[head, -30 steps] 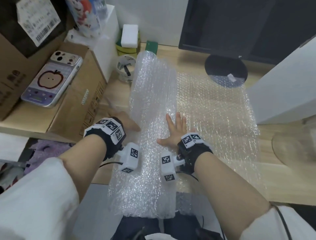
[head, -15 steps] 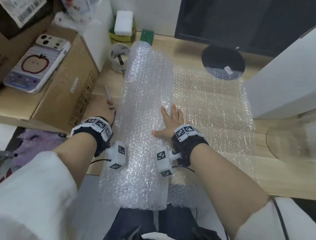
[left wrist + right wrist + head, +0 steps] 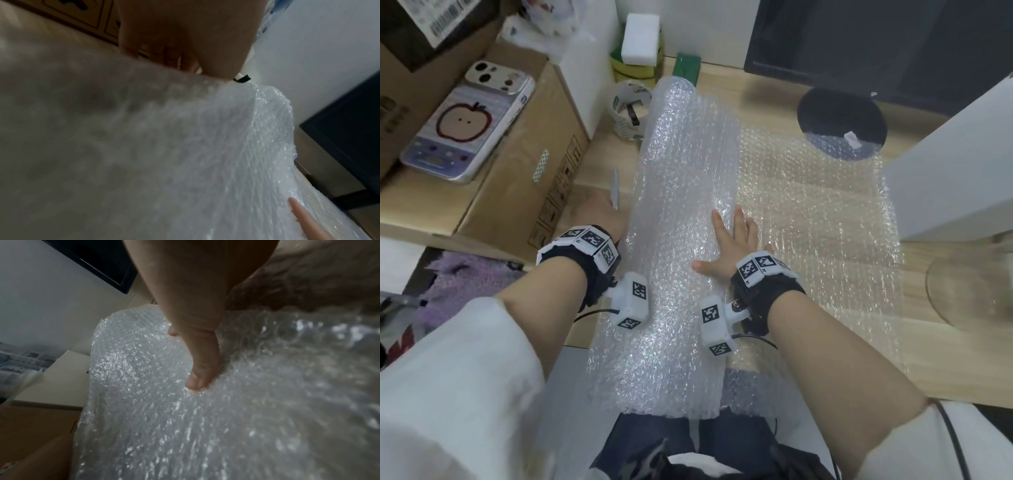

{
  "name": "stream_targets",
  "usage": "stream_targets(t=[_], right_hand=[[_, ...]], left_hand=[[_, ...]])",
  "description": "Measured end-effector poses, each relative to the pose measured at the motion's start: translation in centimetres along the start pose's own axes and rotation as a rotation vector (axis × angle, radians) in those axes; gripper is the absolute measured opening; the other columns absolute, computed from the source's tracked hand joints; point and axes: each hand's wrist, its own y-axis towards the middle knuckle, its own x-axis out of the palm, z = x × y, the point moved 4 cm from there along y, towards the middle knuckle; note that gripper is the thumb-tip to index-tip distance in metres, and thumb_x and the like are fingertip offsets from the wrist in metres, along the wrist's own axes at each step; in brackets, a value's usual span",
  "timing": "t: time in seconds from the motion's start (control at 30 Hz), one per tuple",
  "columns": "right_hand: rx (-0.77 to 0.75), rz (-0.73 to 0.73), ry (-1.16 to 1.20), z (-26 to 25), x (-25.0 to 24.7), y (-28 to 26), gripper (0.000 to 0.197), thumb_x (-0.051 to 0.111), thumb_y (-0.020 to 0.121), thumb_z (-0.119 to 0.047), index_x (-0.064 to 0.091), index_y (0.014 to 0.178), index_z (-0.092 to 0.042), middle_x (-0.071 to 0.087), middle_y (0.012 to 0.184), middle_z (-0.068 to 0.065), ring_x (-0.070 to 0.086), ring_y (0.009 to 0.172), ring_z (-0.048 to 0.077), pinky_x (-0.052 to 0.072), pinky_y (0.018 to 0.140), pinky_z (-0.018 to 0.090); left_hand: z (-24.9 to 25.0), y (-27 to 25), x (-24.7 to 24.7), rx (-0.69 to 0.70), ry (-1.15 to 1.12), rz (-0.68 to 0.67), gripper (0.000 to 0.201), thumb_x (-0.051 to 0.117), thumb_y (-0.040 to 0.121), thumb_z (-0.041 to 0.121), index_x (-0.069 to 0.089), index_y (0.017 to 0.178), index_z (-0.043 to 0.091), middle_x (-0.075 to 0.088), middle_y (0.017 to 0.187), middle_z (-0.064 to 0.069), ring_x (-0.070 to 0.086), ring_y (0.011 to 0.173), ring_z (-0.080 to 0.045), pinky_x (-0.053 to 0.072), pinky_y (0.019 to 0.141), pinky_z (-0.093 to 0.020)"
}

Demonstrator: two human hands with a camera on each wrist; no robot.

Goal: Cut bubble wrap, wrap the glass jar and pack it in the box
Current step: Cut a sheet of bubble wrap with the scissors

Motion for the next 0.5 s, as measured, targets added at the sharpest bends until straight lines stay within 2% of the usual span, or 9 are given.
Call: stream_targets(t=[0.07, 0.13, 0.2, 0.23, 0.3, 0.4, 0.43, 0.5], right_hand=[[0.002, -0.001, 0.0, 0.0, 0.0, 0.0, 0.103, 0.063, 0.077, -0.057, -0.016, 0.143, -0.045, -0.037, 0.15, -0.006, -0.028, 0.141, 0.023, -0.005, 0.108, 0.065], [0.005, 0.0, -0.006, 0.0, -0.1, -0.2, 0.103, 0.062, 0.077, -0.057, -0.015, 0.143, -0.045, -0.037, 0.15, -0.006, -0.028, 0.141, 0.023, -0.006, 0.108, 0.064], [0.009, 0.0, -0.013, -0.1, -0.2, -0.3, 0.102, 0.062, 0.078, -0.056, -0.015, 0.143, -0.044, -0.037, 0.15, -0.006, -0.028, 0.141, 0.022, -0.006, 0.108, 0.063], [0.01, 0.0, -0.016, -0.1, -0.2, -0.4, 0.102, 0.062, 0.078, -0.056, -0.016, 0.143, -0.044, -0.037, 0.15, -0.006, -0.028, 0.141, 0.022, -0.006, 0.108, 0.063], [0.01, -0.004, -0.023, -0.2, -0.2, -0.4, 0.102, 0.062, 0.078, -0.057, -0.016, 0.143, -0.044, -0.037, 0.15, -0.006, -0.027, 0.141, 0.022, -0.005, 0.108, 0.064], [0.011, -0.015, -0.033, -0.3, -0.3, -0.5, 0.102, 0.062, 0.078, -0.057, -0.016, 0.142, -0.045, -0.036, 0.15, -0.006, -0.026, 0.141, 0.023, -0.004, 0.108, 0.064], [0.011, -0.015, -0.034, -0.2, -0.3, -0.5, 0.102, 0.062, 0.078, -0.057, -0.016, 0.142, -0.045, -0.036, 0.15, -0.006, -0.026, 0.141, 0.023, -0.004, 0.108, 0.064], [0.012, -0.01, -0.036, -0.3, -0.4, -0.5, 0.102, 0.062, 0.078, -0.057, -0.016, 0.143, -0.045, -0.036, 0.151, -0.006, -0.026, 0.141, 0.022, -0.003, 0.108, 0.064]], left_hand=[[0.2, -0.2, -0.2, 0.012, 0.024, 0.019, 0.029, 0.052, 0.089, 0.029, 0.059, 0.096, 0.002, 0.058, 0.086, -0.013, 0.047, 0.059, -0.019, 0.033, 0.048, -0.026], [0.4, -0.1, -0.2, 0.035, 0.08, -0.008, 0.024, 0.051, 0.09, 0.023, 0.057, 0.094, 0.0, 0.057, 0.082, -0.016, 0.043, 0.054, -0.018, 0.029, 0.045, -0.025], [0.6, -0.1, -0.3, 0.039, 0.147, -0.042, 0.018, 0.048, 0.091, 0.013, 0.05, 0.076, 0.003, 0.05, 0.076, -0.014, 0.041, 0.057, -0.02, 0.033, 0.051, -0.027], [0.9, -0.2, -0.4, 0.05, 0.175, -0.046, 0.018, 0.046, 0.092, 0.011, 0.048, 0.075, 0.005, 0.047, 0.077, -0.012, 0.043, 0.063, -0.022, 0.034, 0.059, -0.03], [1.0, -0.2, -0.3, 0.073, 0.196, -0.061, 0.014, 0.042, 0.094, 0.013, 0.048, 0.084, 0.005, 0.046, 0.079, -0.011, 0.044, 0.077, -0.024, 0.033, 0.071, -0.028], [1.0, -0.1, -0.2, 0.063, 0.184, -0.08, 0.022, 0.039, 0.097, 0.018, 0.053, 0.093, 0.001, 0.053, 0.092, -0.018, 0.047, 0.081, -0.027, 0.035, 0.074, -0.03], [1.0, 0.0, -0.5, 0.047, 0.154, -0.053, 0.022, 0.041, 0.096, 0.016, 0.054, 0.101, -0.001, 0.056, 0.101, -0.02, 0.05, 0.084, -0.029, 0.038, 0.075, -0.032], [1.3, -0.3, -1.9, 0.05, 0.105, 0.035, 0.032, 0.046, 0.092, 0.012, 0.046, 0.121, -0.001, 0.055, 0.118, -0.017, 0.054, 0.099, -0.033, 0.044, 0.083, -0.04]])
